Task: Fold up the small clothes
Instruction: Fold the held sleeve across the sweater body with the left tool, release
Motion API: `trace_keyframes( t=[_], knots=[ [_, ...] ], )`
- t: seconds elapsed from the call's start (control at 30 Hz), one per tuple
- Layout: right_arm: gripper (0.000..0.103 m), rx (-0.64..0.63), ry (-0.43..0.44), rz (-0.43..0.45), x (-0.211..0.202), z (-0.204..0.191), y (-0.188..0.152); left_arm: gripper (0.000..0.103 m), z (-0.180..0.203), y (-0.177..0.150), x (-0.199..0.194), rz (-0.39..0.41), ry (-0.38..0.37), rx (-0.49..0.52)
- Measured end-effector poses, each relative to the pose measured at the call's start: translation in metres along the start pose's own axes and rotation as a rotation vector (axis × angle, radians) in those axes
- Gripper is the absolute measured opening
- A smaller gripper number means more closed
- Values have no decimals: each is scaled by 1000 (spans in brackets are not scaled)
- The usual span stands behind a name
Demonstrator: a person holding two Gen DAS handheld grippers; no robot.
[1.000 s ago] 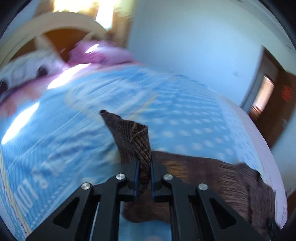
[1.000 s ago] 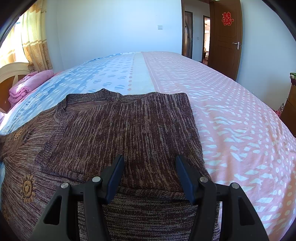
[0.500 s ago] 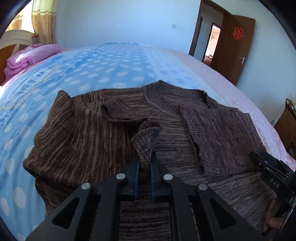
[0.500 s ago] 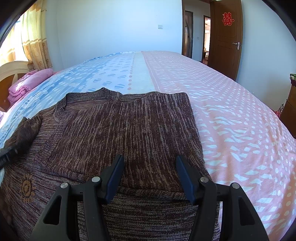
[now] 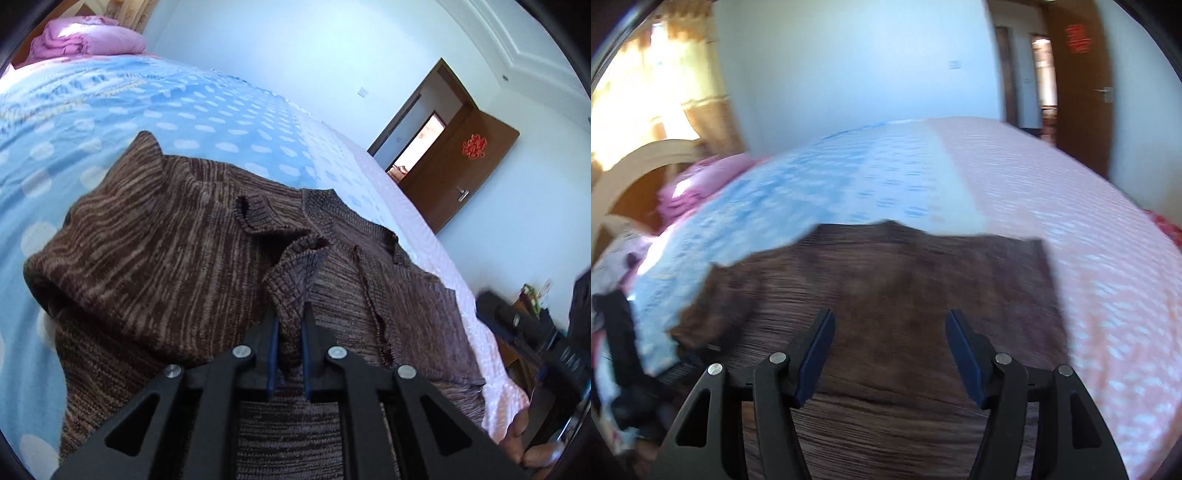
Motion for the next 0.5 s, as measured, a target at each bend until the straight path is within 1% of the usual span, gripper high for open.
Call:
trace_keyframes(
  t=[0.07, 0.1, 0.13, 0.23, 0.27, 0.33, 0.37, 0.43, 0.47, 0.5],
  knots=[
    [66, -77, 92, -28, 9, -35, 18, 12, 1, 0, 1, 2, -5, -3],
    [70, -126, 134, -52, 17, -54, 25, 12, 1, 0, 1, 2, -6, -3],
    [70, -189, 174, -91, 29, -76, 31, 12, 1, 0, 1, 3, -7, -4],
    [70, -324, 174, -142, 61, -120, 41, 12, -1, 0, 0, 3, -17, -12],
    [70, -354, 186, -166, 71, -131, 41, 12, -1, 0, 0, 2, -20, -14],
    [70, -418, 226, -250, 95, -153, 36, 12, -2, 0, 0, 2, -26, -18],
    [70, -453, 221, -292, 107, -159, 31, 13, -3, 0, 0, 2, -27, -19],
    [69, -487, 173, -342, 129, -159, 24, 13, -3, 0, 0, 2, -28, -20],
    [59, -482, 172, -355, 135, -159, 23, 13, -3, 0, 0, 0, -27, -20],
    [26, -467, 171, -357, 138, -155, 22, 13, -2, 0, 1, -1, -23, -19]
  ],
)
Point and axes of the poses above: each gripper's, at about its wrist camera, not at the fingertips, and x roughly the way its jaws point, z to its right, y to its top, the point moved 7 cm from there along x, roughly the way its jaws point, and after that the axes turned 9 degrees about -z, right-handed, at the moved point
